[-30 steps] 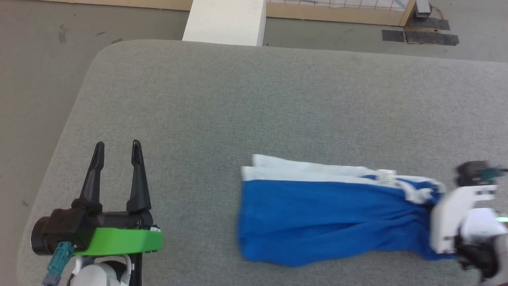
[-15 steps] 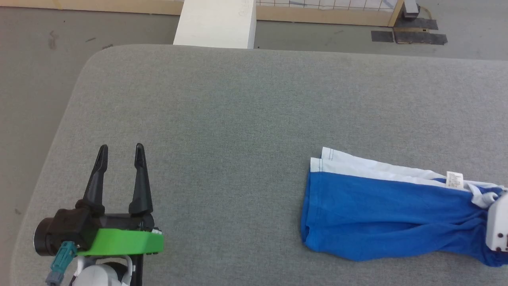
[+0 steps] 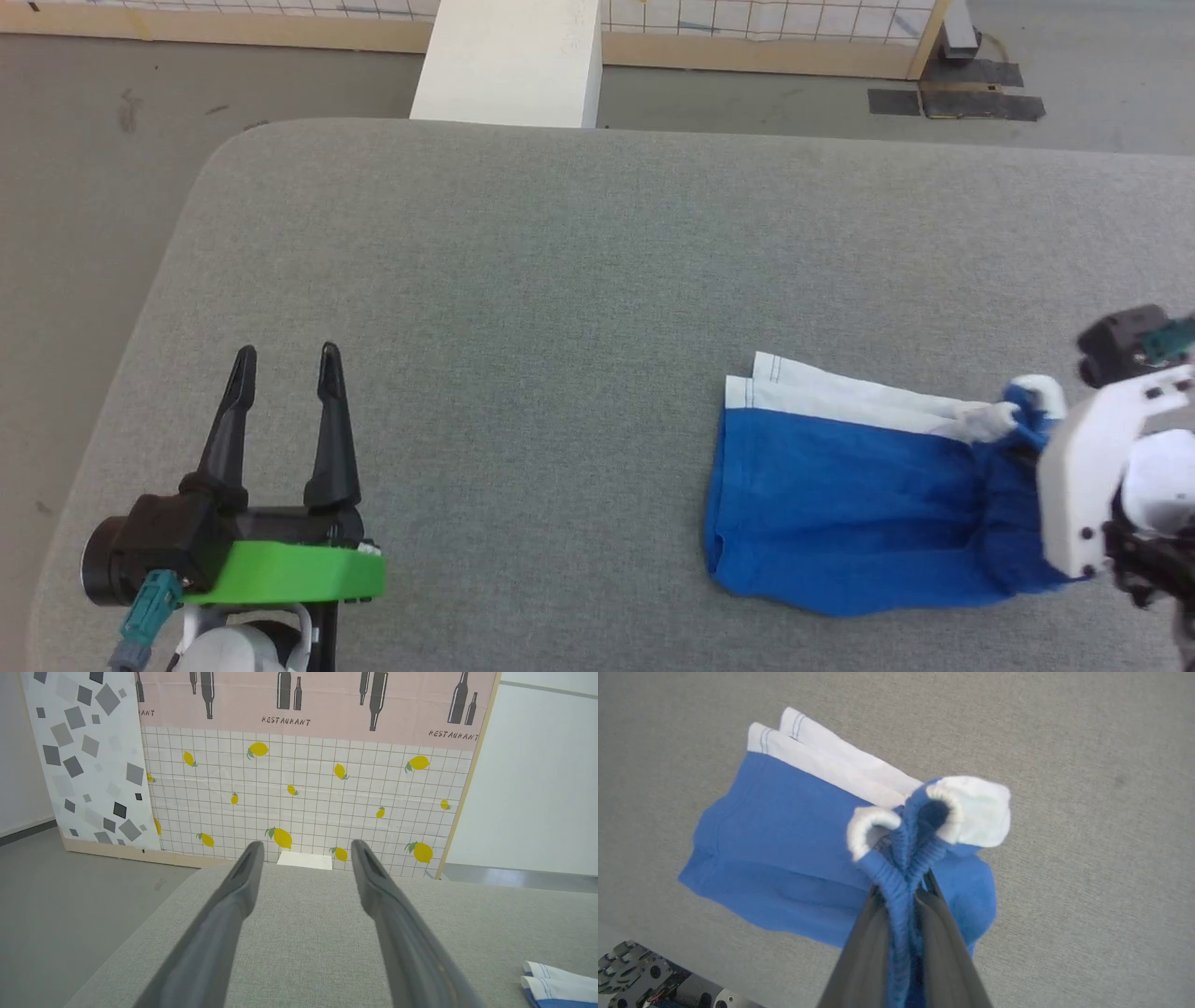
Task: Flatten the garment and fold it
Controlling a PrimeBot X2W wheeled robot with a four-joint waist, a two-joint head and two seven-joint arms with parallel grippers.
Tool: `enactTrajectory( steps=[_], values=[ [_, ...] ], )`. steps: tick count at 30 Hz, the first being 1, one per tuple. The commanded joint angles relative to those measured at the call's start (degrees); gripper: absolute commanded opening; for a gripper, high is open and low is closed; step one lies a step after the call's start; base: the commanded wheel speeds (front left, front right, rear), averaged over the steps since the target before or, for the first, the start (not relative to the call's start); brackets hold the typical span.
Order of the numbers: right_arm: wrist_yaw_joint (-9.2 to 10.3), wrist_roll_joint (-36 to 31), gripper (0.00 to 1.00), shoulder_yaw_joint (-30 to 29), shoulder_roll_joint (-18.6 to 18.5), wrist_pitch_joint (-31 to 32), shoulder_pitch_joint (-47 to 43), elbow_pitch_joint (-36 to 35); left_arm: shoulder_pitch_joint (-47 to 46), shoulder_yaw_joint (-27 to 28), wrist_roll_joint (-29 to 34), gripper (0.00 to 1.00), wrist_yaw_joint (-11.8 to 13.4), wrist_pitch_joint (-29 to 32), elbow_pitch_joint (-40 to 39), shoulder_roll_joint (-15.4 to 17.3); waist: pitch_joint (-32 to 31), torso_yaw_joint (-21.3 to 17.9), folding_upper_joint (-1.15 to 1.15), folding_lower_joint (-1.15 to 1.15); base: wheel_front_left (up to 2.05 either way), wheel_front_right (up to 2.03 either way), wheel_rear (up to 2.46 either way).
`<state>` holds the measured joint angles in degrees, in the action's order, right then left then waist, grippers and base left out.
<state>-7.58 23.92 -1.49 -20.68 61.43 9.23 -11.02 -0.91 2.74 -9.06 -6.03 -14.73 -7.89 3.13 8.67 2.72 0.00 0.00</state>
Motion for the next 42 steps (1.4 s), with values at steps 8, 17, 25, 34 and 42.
enactTrajectory(
  steps=[8,17,25,34,42],
  values=[
    [0.09,-0.5,0.0,7.8,9.7,-4.1,3.3,5.4,0.4,-0.5,-0.3,1.0,-0.7,-0.3,0.0,-0.2,0.6,1.3,0.0,0.0,0.0,0.0,0.0],
    [0.09,-3.9,0.0,12.2,14.4,-11.8,7.8,17.7,0.4,-0.8,-0.4,1.0,-0.8,-0.3,0.2,-0.2,1.7,2.4,0.0,0.0,0.0,0.0,0.0],
    [0.09,-5.4,0.0,12.6,15.9,-16.9,8.9,26.6,0.0,-1.3,-0.4,1.0,-0.6,-0.3,0.5,-0.2,2.1,2.8,0.0,0.0,0.0,0.0,0.0],
    [0.09,-5.1,1.0,16.4,16.7,-20.5,11.8,26.8,0.3,-1.4,-0.9,1.0,-0.5,-0.3,0.5,-0.2,1.0,1.9,0.0,0.0,0.0,0.0,0.0],
    [0.09,-4.8,1.0,18.4,15.6,-19.7,12.9,17.6,1.3,-0.8,-0.2,1.0,-0.3,-0.3,0.3,-0.2,-0.9,-0.2,0.0,0.0,0.0,0.0,0.0]
  ],
)
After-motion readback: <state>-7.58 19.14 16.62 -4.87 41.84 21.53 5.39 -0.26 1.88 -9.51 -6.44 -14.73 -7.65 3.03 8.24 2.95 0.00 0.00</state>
